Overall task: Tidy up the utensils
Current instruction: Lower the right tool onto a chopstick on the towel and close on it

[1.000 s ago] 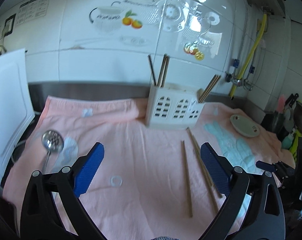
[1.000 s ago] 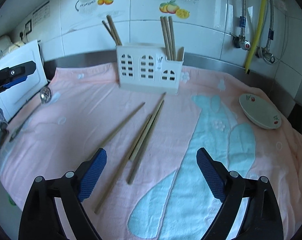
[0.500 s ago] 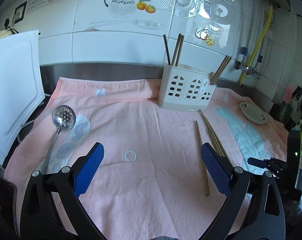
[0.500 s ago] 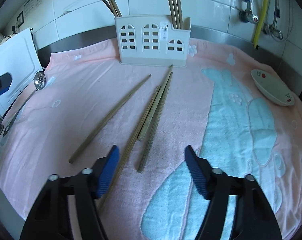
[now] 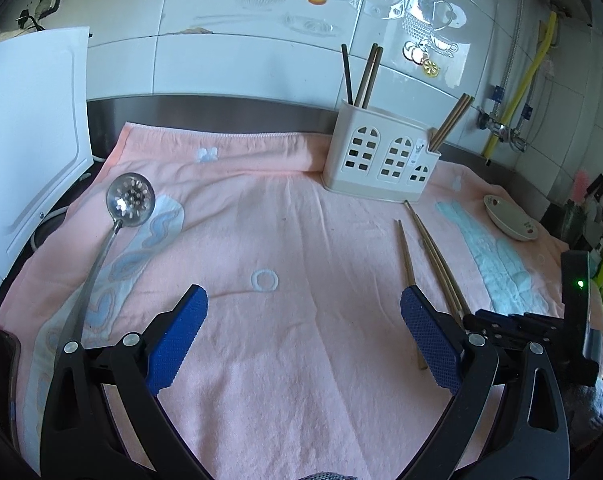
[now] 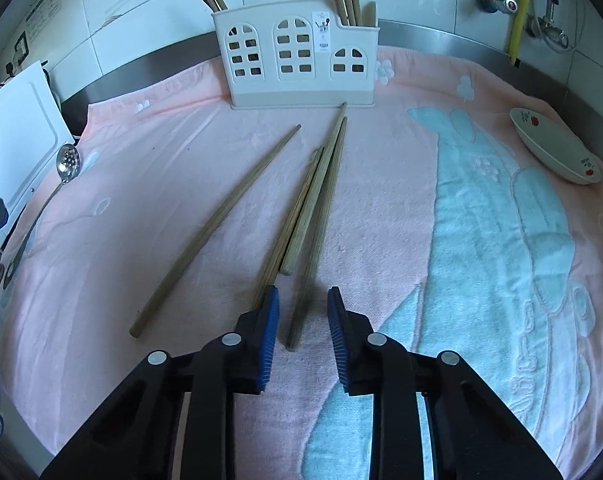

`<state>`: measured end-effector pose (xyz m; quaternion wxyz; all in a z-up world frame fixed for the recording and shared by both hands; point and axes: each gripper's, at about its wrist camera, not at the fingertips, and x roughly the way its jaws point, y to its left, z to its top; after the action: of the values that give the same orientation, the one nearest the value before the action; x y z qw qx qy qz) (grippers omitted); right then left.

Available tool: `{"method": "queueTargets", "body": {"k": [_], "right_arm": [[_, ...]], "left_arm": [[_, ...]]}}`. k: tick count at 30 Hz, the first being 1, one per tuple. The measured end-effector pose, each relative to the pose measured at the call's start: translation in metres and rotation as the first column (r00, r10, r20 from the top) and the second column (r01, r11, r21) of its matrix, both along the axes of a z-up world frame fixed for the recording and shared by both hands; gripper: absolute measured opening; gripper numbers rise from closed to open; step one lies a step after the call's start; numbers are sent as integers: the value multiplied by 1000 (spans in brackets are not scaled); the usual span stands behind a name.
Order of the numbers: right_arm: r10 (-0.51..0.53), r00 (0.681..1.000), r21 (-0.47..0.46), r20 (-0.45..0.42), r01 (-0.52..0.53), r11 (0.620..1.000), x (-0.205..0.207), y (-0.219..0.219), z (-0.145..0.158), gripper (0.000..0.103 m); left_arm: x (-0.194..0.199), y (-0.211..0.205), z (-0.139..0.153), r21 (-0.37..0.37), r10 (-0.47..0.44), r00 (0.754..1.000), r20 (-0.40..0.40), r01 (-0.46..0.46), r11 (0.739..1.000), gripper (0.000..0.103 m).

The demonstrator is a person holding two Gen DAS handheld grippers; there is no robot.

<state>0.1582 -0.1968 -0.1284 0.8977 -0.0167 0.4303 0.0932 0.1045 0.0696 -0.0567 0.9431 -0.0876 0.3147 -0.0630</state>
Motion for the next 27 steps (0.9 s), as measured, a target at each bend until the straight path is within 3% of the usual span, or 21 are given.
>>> {"method": "queueTargets", "body": {"k": [4, 7, 12, 19, 27], "right_arm": [[-21, 1000, -11, 1, 21, 1000, 3, 1, -1, 20], [-36, 999, -34, 12, 36, 999, 3, 2, -2, 9], [-62, 998, -1, 17, 62, 998, 2, -8, 1, 8], [-84, 992, 1, 96, 84, 996, -11, -29, 24, 7], [-86, 974, 13, 208, 85, 996, -22, -49, 65, 7]], "left_arm": [[-1, -4, -2, 0, -8, 1000, -6, 8, 1000, 96], [0, -14, -5, 13, -28, 999, -19, 28, 1000, 96], [1, -38, -11, 33, -97, 995, -37, 98, 995, 93], [14, -79, -28, 10, -203, 973, -110, 205, 979, 59], [36, -109, -48, -37, -247, 949, -196, 245, 969, 37]]}}
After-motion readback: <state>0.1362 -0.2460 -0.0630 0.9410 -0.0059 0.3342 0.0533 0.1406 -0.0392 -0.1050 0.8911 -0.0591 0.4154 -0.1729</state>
